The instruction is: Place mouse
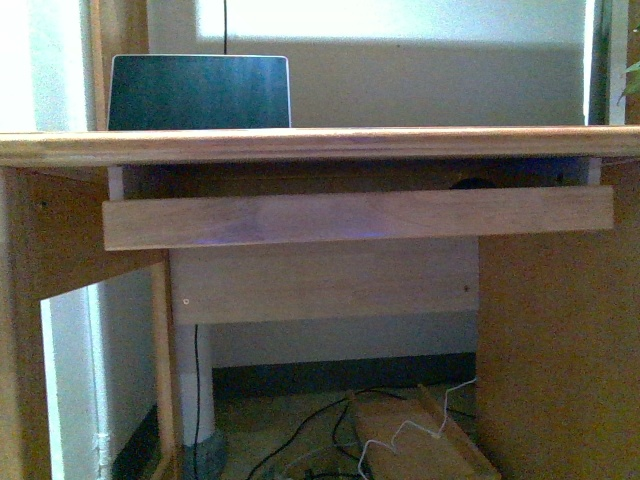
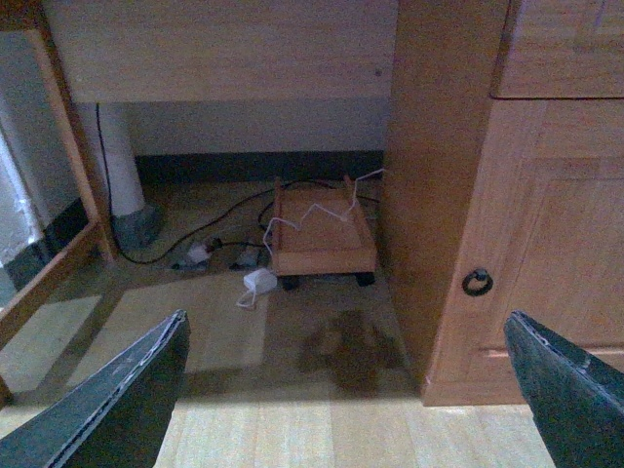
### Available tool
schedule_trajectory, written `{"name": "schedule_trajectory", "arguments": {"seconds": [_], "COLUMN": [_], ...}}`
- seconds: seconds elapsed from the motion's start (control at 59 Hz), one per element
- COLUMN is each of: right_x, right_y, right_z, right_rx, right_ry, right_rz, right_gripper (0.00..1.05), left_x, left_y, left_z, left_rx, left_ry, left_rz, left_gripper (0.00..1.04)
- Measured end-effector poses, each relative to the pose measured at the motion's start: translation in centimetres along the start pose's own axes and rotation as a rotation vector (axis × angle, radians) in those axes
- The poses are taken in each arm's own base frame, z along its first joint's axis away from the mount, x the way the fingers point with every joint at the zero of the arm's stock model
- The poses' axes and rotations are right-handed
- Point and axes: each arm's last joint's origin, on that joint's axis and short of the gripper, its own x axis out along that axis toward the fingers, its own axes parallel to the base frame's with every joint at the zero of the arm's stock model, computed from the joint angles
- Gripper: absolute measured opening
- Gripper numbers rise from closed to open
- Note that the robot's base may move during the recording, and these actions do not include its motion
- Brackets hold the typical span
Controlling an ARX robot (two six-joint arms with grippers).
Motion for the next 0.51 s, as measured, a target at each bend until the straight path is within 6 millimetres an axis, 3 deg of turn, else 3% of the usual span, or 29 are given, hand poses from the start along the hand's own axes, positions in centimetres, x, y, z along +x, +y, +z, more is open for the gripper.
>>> {"name": "schedule_trajectory", "arguments": {"seconds": [0.508], "right_x": [0.00], "right_y": [0.00], "right_z": [0.00], "right_rx": [0.000], "right_ry": [0.000], "right_rz": [0.000], "right_gripper": [0.97], "left_x": [0.00], "left_y": [0.00], "left_z": [0.01], "left_rx": [0.000], "left_ry": [-0.001], "left_rz": [0.000], "left_gripper": [0.97]}}
